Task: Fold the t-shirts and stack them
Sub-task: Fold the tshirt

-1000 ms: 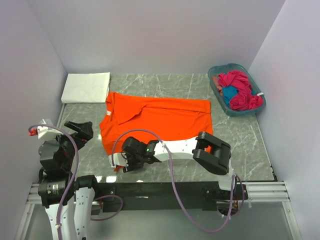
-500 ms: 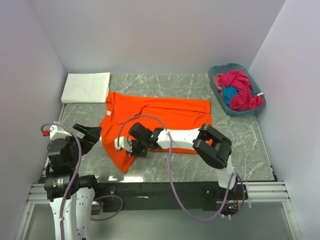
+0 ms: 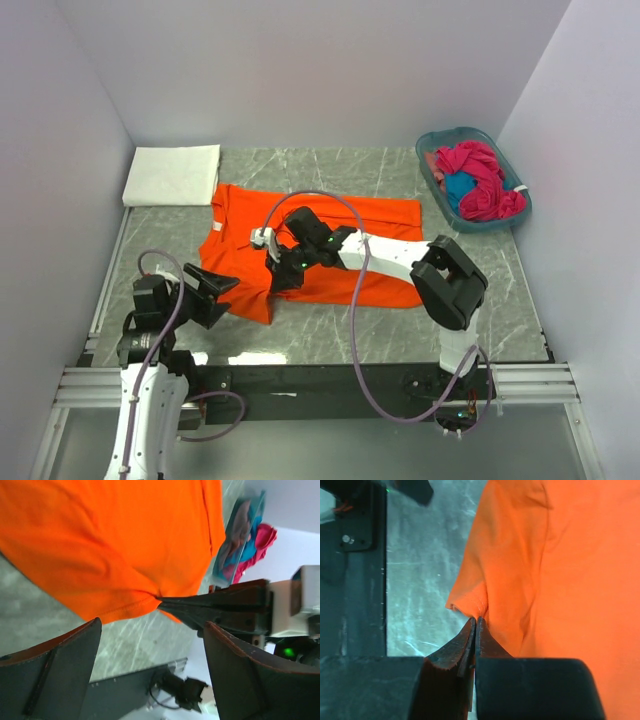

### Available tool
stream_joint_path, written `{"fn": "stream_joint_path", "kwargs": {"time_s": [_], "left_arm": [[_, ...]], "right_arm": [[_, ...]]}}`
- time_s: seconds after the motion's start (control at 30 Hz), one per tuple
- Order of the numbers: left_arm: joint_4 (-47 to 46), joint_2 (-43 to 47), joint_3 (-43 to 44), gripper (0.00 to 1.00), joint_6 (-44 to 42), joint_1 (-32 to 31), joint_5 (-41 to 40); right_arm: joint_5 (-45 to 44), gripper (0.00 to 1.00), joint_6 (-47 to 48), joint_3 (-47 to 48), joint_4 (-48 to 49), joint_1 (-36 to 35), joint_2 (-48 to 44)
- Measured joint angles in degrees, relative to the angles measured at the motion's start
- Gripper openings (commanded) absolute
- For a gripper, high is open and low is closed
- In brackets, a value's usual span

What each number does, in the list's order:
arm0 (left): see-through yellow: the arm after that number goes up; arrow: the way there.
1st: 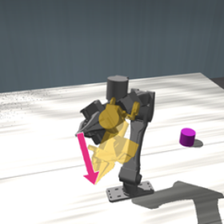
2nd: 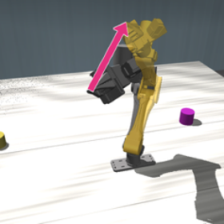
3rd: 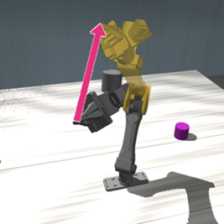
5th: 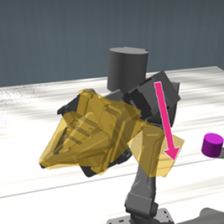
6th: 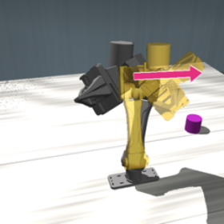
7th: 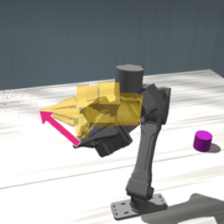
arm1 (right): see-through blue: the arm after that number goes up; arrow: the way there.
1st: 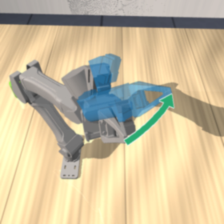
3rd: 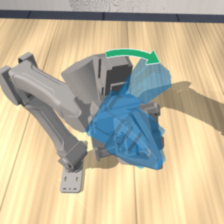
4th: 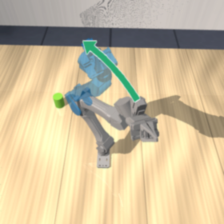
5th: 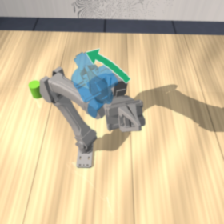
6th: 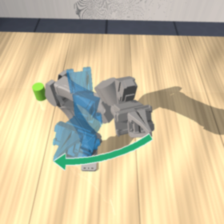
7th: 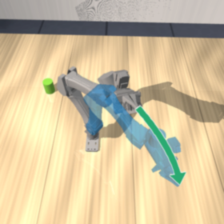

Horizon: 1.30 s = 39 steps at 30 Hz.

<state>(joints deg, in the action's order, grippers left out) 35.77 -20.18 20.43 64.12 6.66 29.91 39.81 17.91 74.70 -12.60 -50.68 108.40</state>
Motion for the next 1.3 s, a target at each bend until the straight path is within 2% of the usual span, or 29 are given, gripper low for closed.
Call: {"fn": "stream_joint_path", "kwargs": {"time_s": [0.07, 0.17, 0.2, 0.3, 0.5, 0.67, 0.83, 1.07, 1.2, 1.3], "left_arm": [[0.04, -0.68, -0.33, 0.81, 0.87, -0.96, 0.33], [0.02, -1.44, -0.33, 0.72, 1.44, -2.16, 0.5], [0.02, -1.62, -0.33, 0.71, 1.57, -2.49, 0.5], [-0.28, -1.86, -0.81, 0.66, 2.32, -4.15, 0.72], [0.79, -1.86, -3.98, 0.68, 7.19, -9.44, 0.5], [4.9, -3.98, -4.09, 0.68, 11.93, -12.28, -3.13], [6.75, -16.17, -3.04, 0.62, 15.87, -17.77, -8.46], [2.91, -29.14, 2.29, 0.59, 22.75, -30.77, -14.84], [-1.03, -35.52, 4.09, 0.43, 26.47, -35.65, -17.42], [-1.29, -40.37, 5.42, 0.42, 27.89, -38.23, -18.93]], "right_arm": [[1.01, 0.06, -0.98, 0.35, -0.28, 0.07, 0.24], [1.68, 0.31, -1.09, 2.56, -2.16, 0.07, 1.6], [1.68, 0.47, -0.81, 3.08, -2.75, 0.15, 1.9], [2.03, 0.66, 0.33, 3.37, -4.61, 0.76, 1.99], [2.29, 0.66, 2.36, 3.34, -7.48, 5.88, 0.85], [1.88, 0.66, 2.49, 2.71, -7.45, 9.46, -3.72], [1.88, 0.66, 2.47, 2.51, -7.1, 9.66, -6.73], [2.16, 0.67, 2.05, 1.66, -7.04, 10.6, -7.91], [2.4, 0.66, 1.64, 1.66, -6.82, 11.45, -8.39], [2.8, 0.66, 1.4, 1.66, -6.69, 11.78, -8.61]]}}
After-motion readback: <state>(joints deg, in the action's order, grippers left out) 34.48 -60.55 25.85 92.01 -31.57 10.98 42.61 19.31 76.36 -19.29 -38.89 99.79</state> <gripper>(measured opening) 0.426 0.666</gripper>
